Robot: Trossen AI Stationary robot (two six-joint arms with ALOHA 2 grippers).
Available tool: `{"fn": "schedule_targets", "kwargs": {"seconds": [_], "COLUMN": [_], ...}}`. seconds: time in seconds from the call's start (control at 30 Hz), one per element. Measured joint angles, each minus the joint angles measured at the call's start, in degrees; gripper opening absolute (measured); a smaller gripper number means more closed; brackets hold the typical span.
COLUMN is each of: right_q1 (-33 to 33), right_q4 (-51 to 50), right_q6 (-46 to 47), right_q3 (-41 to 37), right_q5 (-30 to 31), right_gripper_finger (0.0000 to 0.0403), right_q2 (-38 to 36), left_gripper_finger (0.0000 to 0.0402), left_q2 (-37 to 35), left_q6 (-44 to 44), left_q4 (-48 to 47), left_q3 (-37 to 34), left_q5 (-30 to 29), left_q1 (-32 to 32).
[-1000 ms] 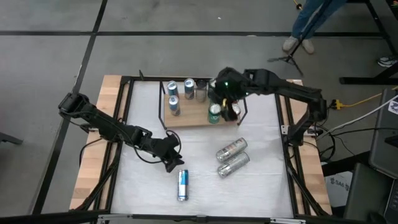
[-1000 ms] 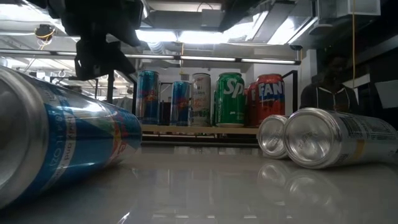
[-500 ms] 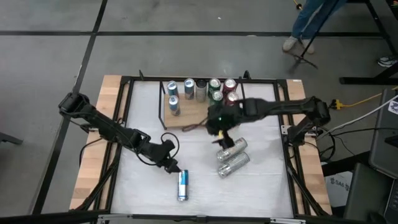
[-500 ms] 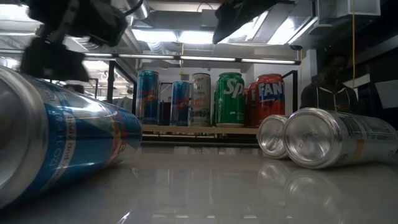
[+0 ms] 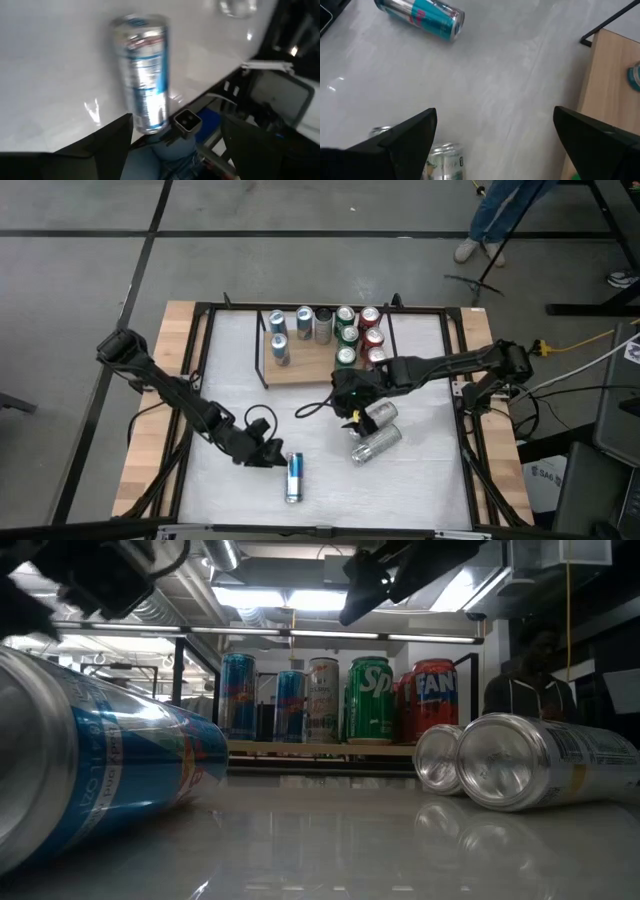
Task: Sort soda cans
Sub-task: Put the blue soda can on the shelf and align with the other blue soda can
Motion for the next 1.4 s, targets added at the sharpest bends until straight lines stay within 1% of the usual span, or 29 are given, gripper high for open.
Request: {"fn": "schedule_targets", "kwargs": {"seconds": [0.1,0.2,0.37,0.53,0.67,0.8,0.87,0.97,1.03,1.4], "right_q1": [-0.11,-0.13,-0.13,-0.13,-0.15,-0.14,-0.15,-0.14,-0.13,-0.14], "right_q4": [1.95,2.65,4.27,5.01,5.0,4.99,4.97,4.97,4.97,4.94], "right_q6": [0.0,0.0,0.0,0.0,0.0,0.0,0.0,0.0,0.0,0.0], "right_q3": [-0.55,-0.56,-0.56,-0.56,-0.56,-0.56,-0.56,-0.56,-0.56,-0.56], "right_q5": [0.01,0.02,0.0,0.02,0.02,0.0,0.0,0.0,0.0,0.0], "right_gripper_finger": [0.039,0.039,0.039,0.039,0.039,0.039,0.039,0.039,0.039,0.039], "right_q2": [0.0,0.0,0.0,0.0,0.0,0.0,0.0,0.0,0.0,0.02], "left_gripper_finger": [0.0295,0.0295,0.0295,0.0295,0.0295,0.0295,0.0295,0.0294,0.0294,0.0294], "left_q2": [1.95,4.15,7.95,11.97,15.49,18.15,18.88,19.56,19.91,23.21], "left_q6": [-5.07,-7.74,-9.28,-9.35,-9.34,-9.83,-9.19,-9.04,-9.04,-9.2], "left_q4": [0.1,2.18,7.96,7.66,4.74,-2.83,-4.88,-4.66,-5.02,-4.27], "left_q3": [0.0,0.0,0.12,3.77,7.56,11.25,12.53,13.7,13.98,14.21], "left_q5": [0.1,0.34,0.85,5.08,7.17,11.59,11.66,10.11,9.15,7.76], "left_q1": [-0.38,-0.33,0.63,2.0,2.75,3.04,2.94,3.01,3.03,3.02]}}
